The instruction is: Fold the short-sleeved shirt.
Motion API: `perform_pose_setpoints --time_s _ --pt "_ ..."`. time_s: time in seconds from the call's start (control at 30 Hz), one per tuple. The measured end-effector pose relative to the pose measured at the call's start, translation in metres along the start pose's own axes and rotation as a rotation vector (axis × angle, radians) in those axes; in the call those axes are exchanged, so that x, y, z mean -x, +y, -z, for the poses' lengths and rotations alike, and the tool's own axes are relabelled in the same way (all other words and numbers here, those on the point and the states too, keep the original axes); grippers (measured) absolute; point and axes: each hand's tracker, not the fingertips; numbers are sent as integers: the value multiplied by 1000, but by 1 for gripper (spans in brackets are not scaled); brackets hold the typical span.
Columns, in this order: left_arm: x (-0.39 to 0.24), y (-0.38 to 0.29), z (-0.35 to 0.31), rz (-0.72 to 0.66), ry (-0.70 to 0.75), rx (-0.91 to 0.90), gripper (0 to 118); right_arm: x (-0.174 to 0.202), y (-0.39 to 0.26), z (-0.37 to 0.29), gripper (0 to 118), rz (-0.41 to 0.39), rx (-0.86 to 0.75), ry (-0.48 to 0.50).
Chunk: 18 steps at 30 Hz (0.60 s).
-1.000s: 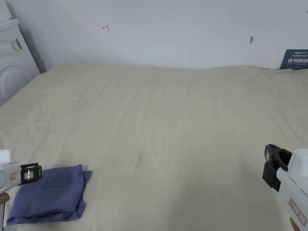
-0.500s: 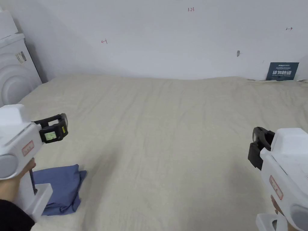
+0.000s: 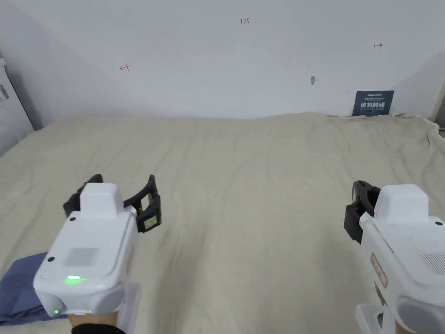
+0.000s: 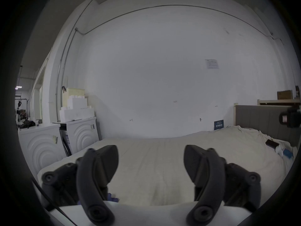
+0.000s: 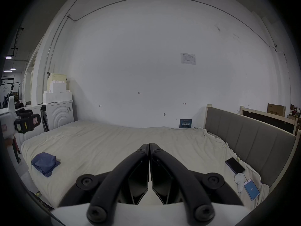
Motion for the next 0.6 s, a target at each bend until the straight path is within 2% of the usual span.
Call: perform_pose_setpoints --time_s 0.1,0.17,0.23,0.27,0.3,0.6 --pt "-19 -9 -7 18 -12 -14 64 -4 -7 -4 0 2 -9 -16" --pt "-27 -14 -12 12 -28 -18 34 -7 -11 -7 0 -1 -11 -26" --pt "-31 -18 -13 1 -37 -8 12 -8 -14 -9 0 1 -11 -30" --pt "-33 -20 -13 -4 -43 -3 4 -9 -14 -11 0 -2 -12 -33" --pt "-35 -21 -14 -8 -49 3 0 -10 -15 -12 0 -5 -12 -39" --pt "-40 -19 -13 -27 -85 11 0 -16 -15 -16 0 6 -15 -57"
